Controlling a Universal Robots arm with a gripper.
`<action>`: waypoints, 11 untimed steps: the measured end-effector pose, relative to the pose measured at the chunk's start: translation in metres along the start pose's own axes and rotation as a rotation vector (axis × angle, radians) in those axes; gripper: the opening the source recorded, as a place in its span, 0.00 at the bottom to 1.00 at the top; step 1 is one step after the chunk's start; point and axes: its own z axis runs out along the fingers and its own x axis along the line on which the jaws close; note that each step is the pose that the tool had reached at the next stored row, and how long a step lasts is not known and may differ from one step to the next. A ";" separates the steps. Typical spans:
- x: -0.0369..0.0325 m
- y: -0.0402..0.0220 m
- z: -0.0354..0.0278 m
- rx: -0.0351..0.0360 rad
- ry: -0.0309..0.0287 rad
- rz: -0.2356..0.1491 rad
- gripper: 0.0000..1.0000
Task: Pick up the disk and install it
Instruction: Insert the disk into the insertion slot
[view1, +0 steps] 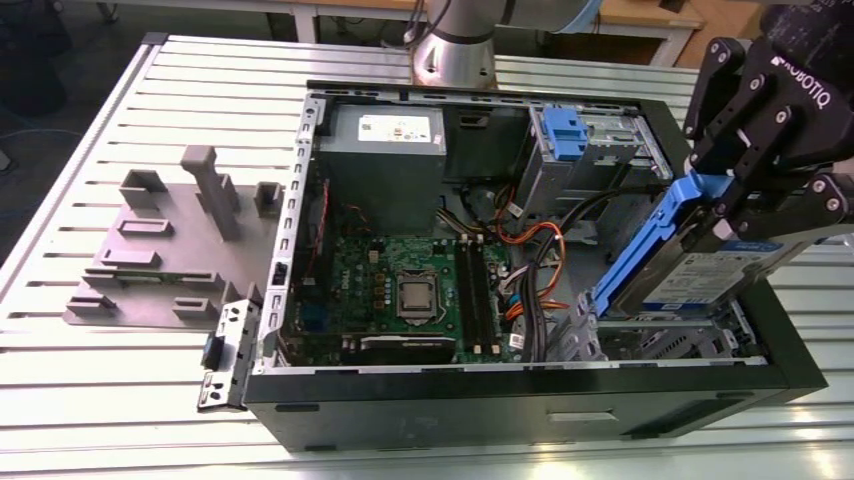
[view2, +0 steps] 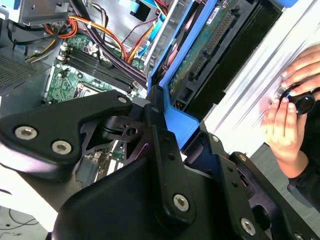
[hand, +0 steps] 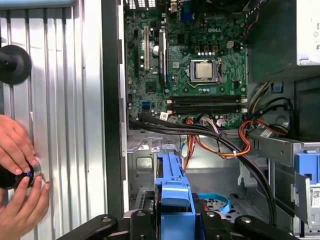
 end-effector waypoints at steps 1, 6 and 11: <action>-0.0001 0.0000 0.0007 0.0000 -0.0001 0.000 0.36; -0.0007 0.0001 0.0015 0.0000 -0.0003 0.000 0.36; -0.0021 0.0001 0.0016 0.0000 -0.0003 0.000 0.36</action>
